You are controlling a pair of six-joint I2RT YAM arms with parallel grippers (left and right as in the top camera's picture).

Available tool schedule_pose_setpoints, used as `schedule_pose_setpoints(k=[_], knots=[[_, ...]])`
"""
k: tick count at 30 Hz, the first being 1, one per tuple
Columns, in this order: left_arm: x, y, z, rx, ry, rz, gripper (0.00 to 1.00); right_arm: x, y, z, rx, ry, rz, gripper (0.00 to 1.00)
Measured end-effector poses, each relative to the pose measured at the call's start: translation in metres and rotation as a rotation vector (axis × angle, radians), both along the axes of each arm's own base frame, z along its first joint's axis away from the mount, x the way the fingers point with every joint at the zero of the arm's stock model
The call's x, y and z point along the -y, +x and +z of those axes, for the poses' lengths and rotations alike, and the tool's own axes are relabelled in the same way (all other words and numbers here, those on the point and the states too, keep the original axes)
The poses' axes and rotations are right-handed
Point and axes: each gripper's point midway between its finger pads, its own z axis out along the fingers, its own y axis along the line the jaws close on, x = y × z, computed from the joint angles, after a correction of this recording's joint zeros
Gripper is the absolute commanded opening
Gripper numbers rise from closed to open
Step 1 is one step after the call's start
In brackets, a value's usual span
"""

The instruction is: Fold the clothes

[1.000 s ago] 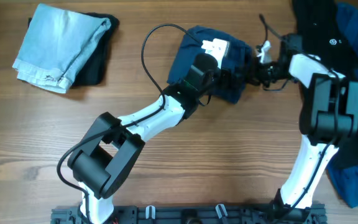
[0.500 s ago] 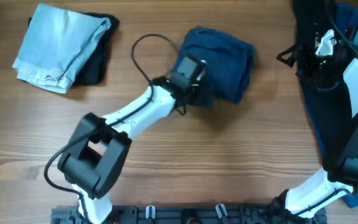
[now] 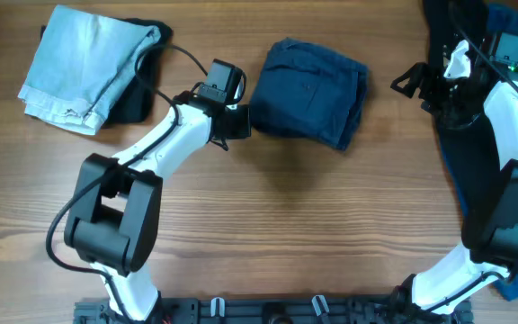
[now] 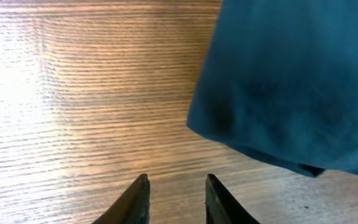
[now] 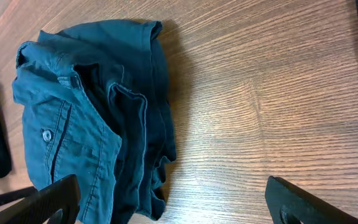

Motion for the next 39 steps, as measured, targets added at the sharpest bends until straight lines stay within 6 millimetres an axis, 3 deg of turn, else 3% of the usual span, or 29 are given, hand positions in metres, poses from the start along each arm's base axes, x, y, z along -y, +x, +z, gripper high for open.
schedule_pose_setpoints(k=[4, 12, 18, 20, 22, 25, 26, 28, 30, 32, 36, 39], knots=[[0.001, 0.008, -0.018, 0.006, 0.009, 0.001, 0.2, 0.002, 0.0, -0.001, -0.002, -0.009, -0.003, 0.96], [0.019, 0.022, -0.011, 0.058, -0.088, -0.001, 0.23, 0.009, 0.006, 0.0, 0.019, -0.046, -0.023, 0.96], [0.03, 0.034, -0.02, 0.084, -0.14, -0.004, 0.25, 0.011, 0.006, -0.001, 0.015, -0.055, -0.03, 0.96], [0.029, 0.051, -0.012, 0.162, -0.142, 0.015, 0.26, 0.011, 0.006, -0.002, 0.013, -0.058, -0.031, 0.96], [0.021, 0.081, 0.006, 0.302, -0.146, 0.059, 0.36, 0.011, 0.005, -0.002, 0.006, -0.057, -0.031, 0.96], [0.011, 0.136, 0.061, 0.587, -0.256, 0.147, 0.38, 0.01, 0.001, -0.004, -0.013, -0.054, -0.032, 0.96], [0.003, 0.146, 0.073, 0.631, -0.283, 0.182, 0.38, 0.01, -0.001, -0.004, -0.019, -0.052, -0.032, 0.96], [-0.01, 0.151, 0.075, 0.615, -0.322, 0.212, 0.45, 0.009, -0.003, -0.006, -0.032, -0.049, -0.031, 0.99], [-0.005, 0.143, 0.066, 0.543, -0.351, 0.171, 0.53, 0.009, -0.004, -0.006, -0.032, -0.049, -0.03, 0.99], [0.018, 0.13, 0.064, 0.469, -0.367, 0.079, 0.64, 0.009, -0.003, -0.006, -0.032, -0.049, -0.031, 0.99], [0.117, 0.092, 0.095, 0.475, -0.281, -0.247, 0.87, 0.009, -0.005, -0.006, -0.038, -0.048, -0.027, 1.0], [0.175, 0.065, 0.118, 0.562, -0.226, -0.424, 0.95, 0.013, -0.008, -0.008, -0.063, -0.056, -0.063, 1.0]])
